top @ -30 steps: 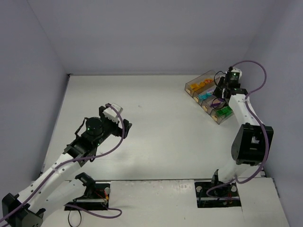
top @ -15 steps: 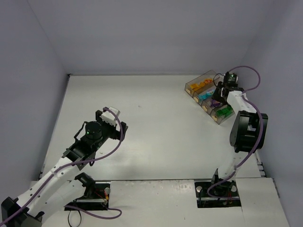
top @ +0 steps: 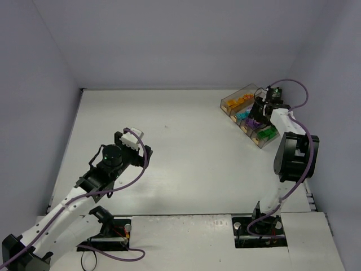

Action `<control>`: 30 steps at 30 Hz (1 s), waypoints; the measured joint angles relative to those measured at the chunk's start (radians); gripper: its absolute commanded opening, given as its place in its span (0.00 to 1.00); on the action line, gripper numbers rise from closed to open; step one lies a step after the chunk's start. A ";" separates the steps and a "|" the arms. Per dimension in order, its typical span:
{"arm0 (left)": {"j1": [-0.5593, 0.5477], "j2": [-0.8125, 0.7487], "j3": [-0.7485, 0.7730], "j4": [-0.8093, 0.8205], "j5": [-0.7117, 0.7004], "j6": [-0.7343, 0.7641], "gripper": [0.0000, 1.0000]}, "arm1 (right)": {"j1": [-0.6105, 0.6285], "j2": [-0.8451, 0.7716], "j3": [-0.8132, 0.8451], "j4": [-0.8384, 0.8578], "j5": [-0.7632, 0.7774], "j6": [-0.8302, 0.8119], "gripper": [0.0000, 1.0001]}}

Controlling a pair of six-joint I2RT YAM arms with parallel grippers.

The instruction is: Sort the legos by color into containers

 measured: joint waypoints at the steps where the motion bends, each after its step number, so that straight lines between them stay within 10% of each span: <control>1: 0.000 -0.002 0.000 0.000 0.000 0.000 0.85 | 0.000 -0.001 0.000 -0.003 0.000 -0.001 0.48; 12: 0.000 -0.080 0.049 -0.122 -0.032 -0.037 0.85 | 0.000 -0.242 -0.015 -0.055 0.005 -0.024 0.57; 19: 0.000 -0.139 0.235 -0.308 -0.161 -0.129 0.85 | 0.000 -0.589 -0.099 -0.055 -0.025 -0.053 0.99; 30: 0.000 -0.124 0.487 -0.585 -0.303 -0.288 0.85 | 0.033 -1.082 -0.245 -0.108 -0.024 -0.105 1.00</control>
